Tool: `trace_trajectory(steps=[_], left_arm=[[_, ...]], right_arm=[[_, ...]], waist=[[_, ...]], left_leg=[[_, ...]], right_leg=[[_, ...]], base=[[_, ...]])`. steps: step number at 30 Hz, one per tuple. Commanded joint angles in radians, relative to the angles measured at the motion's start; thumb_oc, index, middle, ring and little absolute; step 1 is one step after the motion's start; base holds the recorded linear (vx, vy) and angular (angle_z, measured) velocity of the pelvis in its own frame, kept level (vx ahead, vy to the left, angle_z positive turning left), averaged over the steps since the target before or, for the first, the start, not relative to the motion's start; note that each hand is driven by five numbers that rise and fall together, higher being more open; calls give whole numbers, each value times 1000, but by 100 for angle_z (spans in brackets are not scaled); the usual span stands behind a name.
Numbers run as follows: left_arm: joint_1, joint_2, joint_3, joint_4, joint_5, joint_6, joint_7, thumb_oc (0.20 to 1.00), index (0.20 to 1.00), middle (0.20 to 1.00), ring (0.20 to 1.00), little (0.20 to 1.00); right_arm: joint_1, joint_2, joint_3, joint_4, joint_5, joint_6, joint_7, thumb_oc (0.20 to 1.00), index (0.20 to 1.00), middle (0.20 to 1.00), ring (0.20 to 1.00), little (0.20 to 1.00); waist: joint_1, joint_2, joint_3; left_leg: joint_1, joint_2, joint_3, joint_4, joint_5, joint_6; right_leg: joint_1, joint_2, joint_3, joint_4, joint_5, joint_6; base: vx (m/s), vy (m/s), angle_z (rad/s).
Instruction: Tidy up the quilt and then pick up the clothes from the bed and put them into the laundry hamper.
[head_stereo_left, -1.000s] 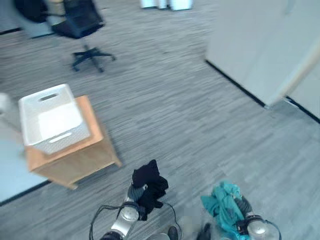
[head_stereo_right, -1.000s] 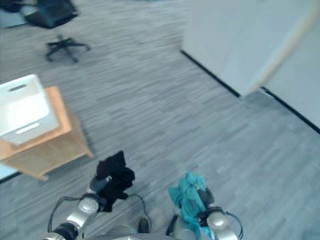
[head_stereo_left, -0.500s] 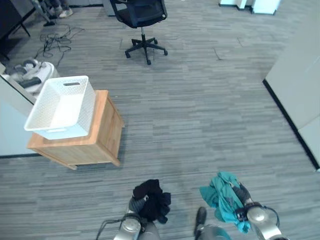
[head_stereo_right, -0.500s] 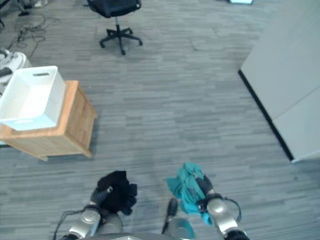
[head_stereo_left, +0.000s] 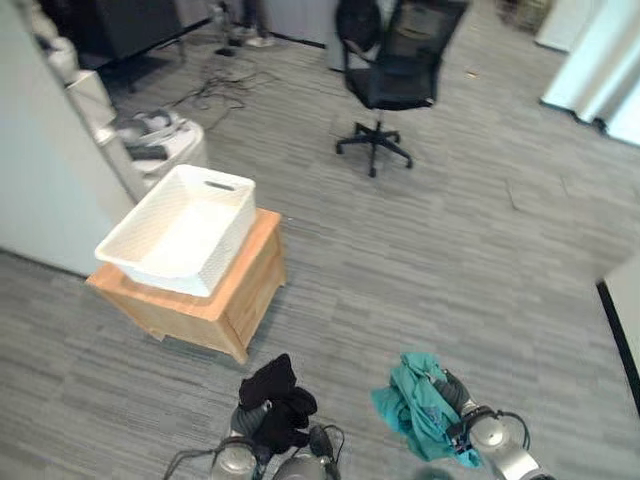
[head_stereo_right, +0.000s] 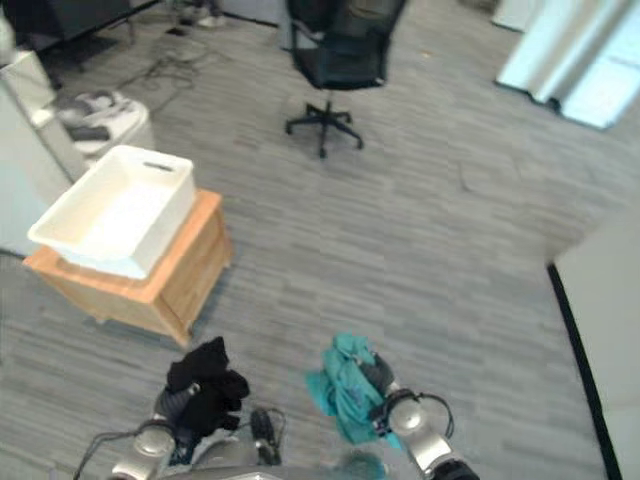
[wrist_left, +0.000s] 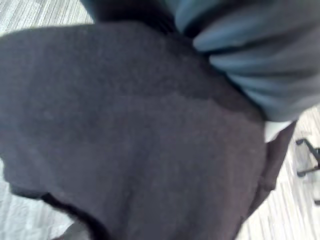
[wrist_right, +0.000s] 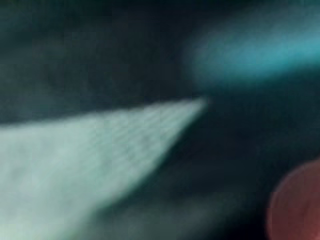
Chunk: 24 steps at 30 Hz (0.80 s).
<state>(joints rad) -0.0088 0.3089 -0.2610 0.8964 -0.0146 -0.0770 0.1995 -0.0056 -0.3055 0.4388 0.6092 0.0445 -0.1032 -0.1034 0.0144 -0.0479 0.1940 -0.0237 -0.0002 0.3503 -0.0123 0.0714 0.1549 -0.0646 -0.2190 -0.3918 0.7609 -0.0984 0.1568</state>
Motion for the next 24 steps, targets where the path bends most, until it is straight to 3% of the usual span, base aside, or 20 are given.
trace_trajectory(steps=[1,2,3,4,5,6,7,11,13,14,15,16,17,18,19,20,22,24], left_arm=[[-17,36,-49,-105,55,-44,17,200,200,200,200,200],[-17,36,-49,-105,55,-44,17,200,200,200,200,200],[-13,47,-55,-127,65,-49,17,200,200,200,200,200],[-7,56,-52,-126,77,-52,19,200,200,200,200,200],[-13,56,-45,-123,80,-55,16,200,200,200,200,200],[-13,57,-45,-123,80,-55,16,200,200,200,200,200],[-17,74,-28,-121,94,-51,14,200,200,200,200,200],[3,74,-2,-61,97,-57,14,200,200,200,200,200],[10,65,-1,-61,93,-60,11,200,200,200,200,200],[3,61,1,-74,83,-61,13,200,200,200,200,200],[2,62,2,-74,83,-60,13,200,200,200,200,200],[2,62,1,-104,82,-60,16,200,200,200,200,200],[-3,63,2,-136,80,-60,10,200,200,200,200,200],[-2,63,2,-137,80,-59,9,200,200,200,200,200],[20,56,12,-136,85,-55,-1,200,200,200,200,200],[35,53,20,-134,87,-55,-3,200,200,200,200,200],[50,52,27,-145,93,-52,-5,200,200,200,200,200],[61,57,27,-154,94,-45,-13,200,200,200,200,200]], right_arm=[[-55,4,-44,-56,-4,-51,-8,200,200,200,200,200],[-55,4,-44,-56,-4,-51,-8,200,200,200,200,200],[-42,3,-51,-59,-1,-49,-17,200,200,200,200,200],[-26,1,-64,-64,3,-48,-28,200,200,200,200,200],[-16,4,-71,-70,9,-43,-26,200,200,200,200,200],[-17,5,-71,-70,9,-43,-26,200,200,200,200,200],[1,11,-85,-77,13,-37,-29,200,200,200,200,200],[-6,19,-62,-63,-18,-29,-10,200,200,200,200,200],[-15,1,-64,-80,-25,-38,-9,200,200,200,200,200],[-33,-17,-65,-83,-25,-44,-18,200,200,200,200,200],[-34,-17,-65,-82,-25,-44,-18,200,200,200,200,200],[-47,-34,-73,-94,-22,-43,-28,200,200,200,200,200],[-74,-47,-72,-102,-24,-35,-29,200,200,200,200,200],[-74,-48,-71,-102,-24,-34,-29,200,200,200,200,200],[-87,-53,-65,-107,-30,-32,-21,200,200,200,200,200],[-82,-58,-64,-118,-36,-33,-18,200,200,200,200,200],[-73,-64,-79,-138,-45,-39,-21,200,200,200,200,200],[-67,-67,-81,-152,-58,-35,-22,200,200,200,200,200]], waist=[[1,21,14],[1,21,14],[-15,6,10],[-37,1,10],[-44,-1,14],[-44,-1,13],[-52,1,16],[-59,-4,3],[-62,4,11],[-54,-1,28],[-58,-2,24],[-50,-18,38],[-50,-22,38],[-47,-23,39],[-41,-16,32],[-45,-8,25],[-61,2,19],[-66,6,16]], left_leg=[[92,38,11,-75,-82,-117],[92,38,10,-75,-82,-117],[114,35,-40,-75,-107,-142],[130,32,-87,-75,-121,-150],[140,36,-111,-75,-132,-157],[138,36,-110,-75,-130,-157],[168,50,-169,-75,-160,-175],[247,69,-211,-18,-209,-206],[189,99,-220,155,-175,-240],[96,135,-198,338,-118,-269],[86,134,-202,342,-116,-269],[25,167,-138,441,-67,-272],[-38,223,4,448,-86,-257],[-35,222,8,446,-88,-256],[-57,171,76,320,-132,-232],[-60,158,112,257,-136,-240],[-70,203,249,178,-71,-242],[-16,182,256,96,-64,-234]], right_leg=[[0,2,53,-295,134,31],[1,2,52,-296,134,31],[3,6,124,-599,119,10],[-4,21,230,-715,136,11],[-8,22,286,-774,150,21],[-9,22,286,-777,153,20],[-65,-9,368,-839,203,37],[-24,-23,329,-816,202,41],[24,-13,295,-836,199,28],[63,-16,259,-848,192,8],[57,-17,256,-848,193,8],[87,-31,222,-848,174,-10],[120,-18,175,-848,136,-19],[120,-19,178,-848,135,-18],[154,-1,171,-848,111,-18],[181,8,158,-848,83,-11],[214,32,117,-848,53,-19],[222,43,108,-840,56,-21]], base=[[257,-137,147],[425,-291,149],[516,-368,126],[631,-430,156],[318,-204,136],[422,-331,168],[449,-372,143],[487,-370,118],[288,-313,45],[130,-244,61],[131,-280,75],[223,-273,64],[233,-267,41],[350,-126,25],[351,15,21],[405,22,9],[255,55,7],[164,68,15]])
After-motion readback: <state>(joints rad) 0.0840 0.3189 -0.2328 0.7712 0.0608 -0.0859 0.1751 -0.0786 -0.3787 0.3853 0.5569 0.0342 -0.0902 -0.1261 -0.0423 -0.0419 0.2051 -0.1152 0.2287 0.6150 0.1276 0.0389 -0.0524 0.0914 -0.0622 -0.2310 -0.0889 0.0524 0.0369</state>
